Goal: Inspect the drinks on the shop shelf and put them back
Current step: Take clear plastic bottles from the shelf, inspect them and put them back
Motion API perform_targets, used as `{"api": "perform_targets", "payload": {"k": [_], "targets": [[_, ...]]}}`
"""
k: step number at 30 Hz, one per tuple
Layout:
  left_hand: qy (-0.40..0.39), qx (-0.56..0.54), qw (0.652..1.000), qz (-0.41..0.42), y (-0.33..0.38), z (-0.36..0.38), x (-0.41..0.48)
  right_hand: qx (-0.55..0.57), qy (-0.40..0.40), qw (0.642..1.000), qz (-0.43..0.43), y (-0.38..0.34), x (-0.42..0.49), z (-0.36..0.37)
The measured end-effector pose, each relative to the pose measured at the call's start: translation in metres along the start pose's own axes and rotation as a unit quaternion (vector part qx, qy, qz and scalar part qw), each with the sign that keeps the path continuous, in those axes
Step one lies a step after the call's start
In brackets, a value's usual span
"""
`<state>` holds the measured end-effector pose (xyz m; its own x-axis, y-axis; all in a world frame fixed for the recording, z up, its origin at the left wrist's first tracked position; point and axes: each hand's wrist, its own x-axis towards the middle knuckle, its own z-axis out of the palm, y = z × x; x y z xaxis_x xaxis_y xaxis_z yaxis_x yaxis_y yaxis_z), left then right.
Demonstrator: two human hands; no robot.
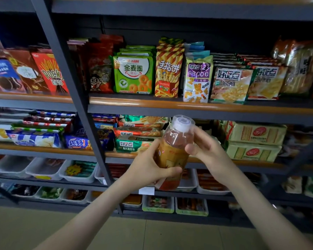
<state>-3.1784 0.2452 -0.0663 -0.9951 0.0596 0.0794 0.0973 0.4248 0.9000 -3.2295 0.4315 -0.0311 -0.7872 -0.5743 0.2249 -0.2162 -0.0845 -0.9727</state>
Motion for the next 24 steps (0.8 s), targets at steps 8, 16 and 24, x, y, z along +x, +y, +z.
{"api": "perform_targets", "payload": {"k": [8, 16, 24], "targets": [[-0.04, -0.063, 0.994, 0.081, -0.001, -0.007, 0.006, 0.027, -0.06, 0.998, -0.007, -0.002, -0.004, -0.004], [0.009, 0.155, 0.982, 0.11, 0.002, -0.012, 0.014, -0.127, -0.023, 0.986, -0.105, -0.027, -0.004, 0.004], [-0.052, -0.165, 0.983, -0.055, 0.016, 0.006, 0.005, -0.102, 0.003, 0.995, 0.003, -0.001, 0.0, 0.008]]}}
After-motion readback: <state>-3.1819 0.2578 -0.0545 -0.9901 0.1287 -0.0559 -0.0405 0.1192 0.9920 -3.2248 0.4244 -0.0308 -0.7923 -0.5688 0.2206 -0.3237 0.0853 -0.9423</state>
